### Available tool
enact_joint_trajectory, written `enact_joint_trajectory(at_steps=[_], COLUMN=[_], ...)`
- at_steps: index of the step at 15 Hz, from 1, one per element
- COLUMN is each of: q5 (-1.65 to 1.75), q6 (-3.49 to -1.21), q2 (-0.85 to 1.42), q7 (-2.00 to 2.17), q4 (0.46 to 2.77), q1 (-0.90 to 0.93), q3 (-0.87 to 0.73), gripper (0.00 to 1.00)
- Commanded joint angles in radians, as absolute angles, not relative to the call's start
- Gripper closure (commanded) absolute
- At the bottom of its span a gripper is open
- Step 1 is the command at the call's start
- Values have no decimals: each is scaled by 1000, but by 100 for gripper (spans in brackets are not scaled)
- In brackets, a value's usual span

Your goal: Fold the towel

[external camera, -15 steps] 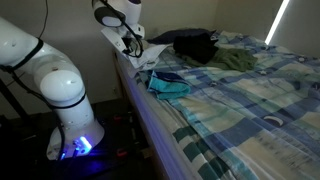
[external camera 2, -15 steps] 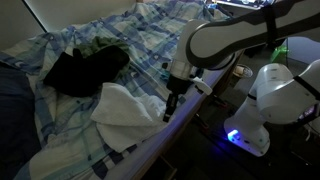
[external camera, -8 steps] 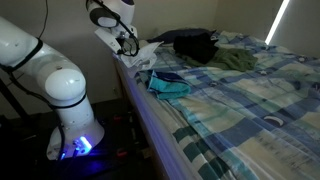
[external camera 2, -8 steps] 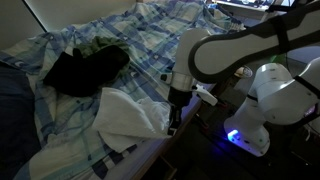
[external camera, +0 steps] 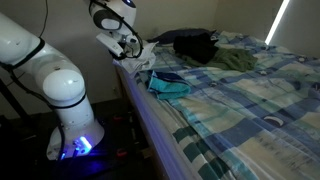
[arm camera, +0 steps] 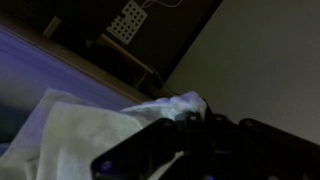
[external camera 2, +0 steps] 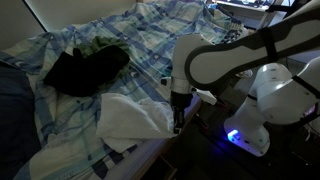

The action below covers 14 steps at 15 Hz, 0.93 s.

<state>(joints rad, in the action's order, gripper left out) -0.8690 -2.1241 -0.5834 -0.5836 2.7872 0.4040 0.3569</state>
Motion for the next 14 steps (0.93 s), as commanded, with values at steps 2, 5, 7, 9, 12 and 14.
enact_joint_trajectory(at_steps=[2,5,7,9,12,14], q5=[-784,-762,-753,-747,-748,-752], q6=[-2074,-2051,-2041,-2036,-2029,-2023], q2=[-579,-585,-589,-591,-594,-599], q7=[-612,-625,-627,-629,-629,-629], q4=[2787,2787,2787,2787,2787,2787], q1=[299,261,246,237,232,232], q3=[362,369,373,374,375,376], gripper=[99,99,99,99,69,56])
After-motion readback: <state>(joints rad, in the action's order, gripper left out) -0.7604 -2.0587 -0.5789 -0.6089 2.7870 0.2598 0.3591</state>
